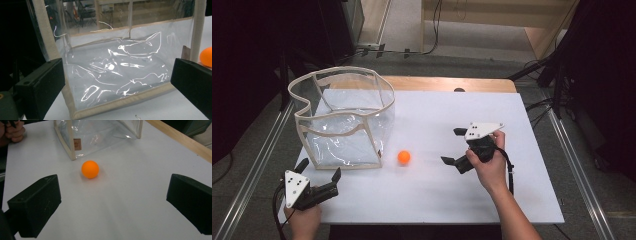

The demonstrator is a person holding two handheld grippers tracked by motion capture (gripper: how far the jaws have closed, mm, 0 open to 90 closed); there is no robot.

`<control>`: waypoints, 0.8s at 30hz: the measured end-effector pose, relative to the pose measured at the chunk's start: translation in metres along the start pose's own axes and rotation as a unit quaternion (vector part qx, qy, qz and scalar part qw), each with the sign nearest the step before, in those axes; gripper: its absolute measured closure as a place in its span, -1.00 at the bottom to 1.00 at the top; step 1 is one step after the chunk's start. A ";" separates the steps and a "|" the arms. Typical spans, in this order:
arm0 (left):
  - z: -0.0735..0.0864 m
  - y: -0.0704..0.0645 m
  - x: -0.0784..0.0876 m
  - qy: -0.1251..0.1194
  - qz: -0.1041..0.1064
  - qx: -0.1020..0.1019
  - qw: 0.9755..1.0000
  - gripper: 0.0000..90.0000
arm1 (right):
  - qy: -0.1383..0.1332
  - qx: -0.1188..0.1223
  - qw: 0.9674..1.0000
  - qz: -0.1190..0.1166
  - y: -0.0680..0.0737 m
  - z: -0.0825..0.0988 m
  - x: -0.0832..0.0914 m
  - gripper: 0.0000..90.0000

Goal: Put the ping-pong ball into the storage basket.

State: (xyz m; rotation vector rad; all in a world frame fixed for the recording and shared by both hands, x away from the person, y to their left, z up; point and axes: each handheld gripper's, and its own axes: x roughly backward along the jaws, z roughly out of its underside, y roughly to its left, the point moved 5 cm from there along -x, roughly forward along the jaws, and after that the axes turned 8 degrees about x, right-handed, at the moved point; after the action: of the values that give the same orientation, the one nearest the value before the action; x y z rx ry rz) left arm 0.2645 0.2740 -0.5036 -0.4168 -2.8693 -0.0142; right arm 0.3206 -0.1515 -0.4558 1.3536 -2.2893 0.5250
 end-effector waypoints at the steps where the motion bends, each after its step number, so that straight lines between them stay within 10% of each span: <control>1: 0.000 0.000 0.000 0.000 0.000 0.000 1.000 -1.00 | 0.001 0.001 1.000 -0.002 0.000 -0.001 -0.001 -1.00; 24: 0.000 0.000 0.000 -0.002 0.003 0.001 1.000 -1.00 | 0.027 0.026 0.999 -0.032 0.008 -0.022 -0.033 -1.00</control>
State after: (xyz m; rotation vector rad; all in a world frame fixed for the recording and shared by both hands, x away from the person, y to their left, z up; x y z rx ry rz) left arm 0.2643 0.2739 -0.5036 -0.4257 -2.8709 -0.0110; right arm 0.3318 -0.1125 -0.4556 1.4151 -2.1960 0.5967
